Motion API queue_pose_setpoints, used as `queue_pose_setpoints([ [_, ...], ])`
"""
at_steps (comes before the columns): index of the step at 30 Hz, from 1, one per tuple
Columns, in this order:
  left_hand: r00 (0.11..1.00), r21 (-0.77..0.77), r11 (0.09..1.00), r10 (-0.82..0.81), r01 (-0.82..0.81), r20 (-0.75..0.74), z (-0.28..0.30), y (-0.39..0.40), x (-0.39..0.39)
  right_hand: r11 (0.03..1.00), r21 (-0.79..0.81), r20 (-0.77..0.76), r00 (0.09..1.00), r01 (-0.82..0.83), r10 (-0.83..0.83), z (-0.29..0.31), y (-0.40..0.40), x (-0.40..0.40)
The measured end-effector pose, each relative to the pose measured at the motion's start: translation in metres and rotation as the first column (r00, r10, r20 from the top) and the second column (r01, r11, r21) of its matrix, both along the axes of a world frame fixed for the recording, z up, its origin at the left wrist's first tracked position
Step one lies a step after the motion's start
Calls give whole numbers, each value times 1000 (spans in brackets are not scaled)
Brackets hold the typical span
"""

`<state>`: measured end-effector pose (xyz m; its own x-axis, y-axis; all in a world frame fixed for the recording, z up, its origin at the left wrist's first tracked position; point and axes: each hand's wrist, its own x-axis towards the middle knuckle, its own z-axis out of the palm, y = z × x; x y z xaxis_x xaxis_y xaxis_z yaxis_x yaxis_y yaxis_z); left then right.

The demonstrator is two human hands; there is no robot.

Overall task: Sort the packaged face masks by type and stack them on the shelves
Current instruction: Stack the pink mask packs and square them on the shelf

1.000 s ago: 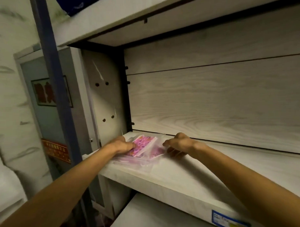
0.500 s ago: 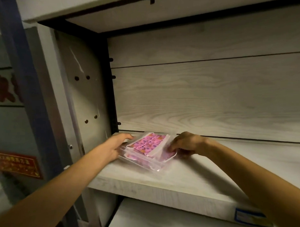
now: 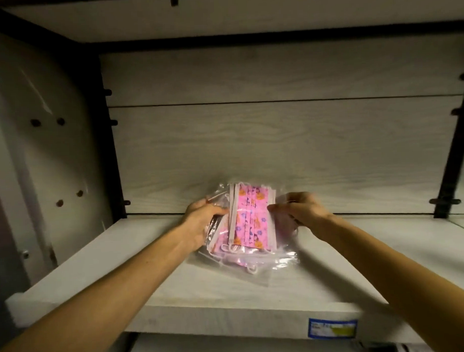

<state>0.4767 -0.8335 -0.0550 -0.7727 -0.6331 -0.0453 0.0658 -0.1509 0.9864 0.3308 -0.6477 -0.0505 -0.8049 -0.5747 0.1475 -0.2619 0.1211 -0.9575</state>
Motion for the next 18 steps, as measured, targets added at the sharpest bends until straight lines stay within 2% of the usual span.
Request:
queue_pose_setpoints([
  [4,999,34,999,-37,37,6,7,-2,-19,972,-218,52,995,91,-82,5,1,-23],
  [7,983,66,987,-156,150,99,2,-3,-27,961,-250,148,986,118,-83,1,4,-37],
  [10,976,6,982,-189,190,112,-8,-4,-31,949,-285,229,971,135,-70,-9,4,-43],
  [13,976,-25,977,-208,210,70,-14,-7,-33,959,-272,160,987,76,-33,-14,0,-40],
  [18,988,-169,974,-153,148,-16,-25,-9,-40,991,-131,-8,999,35,-37,-19,1,-37],
])
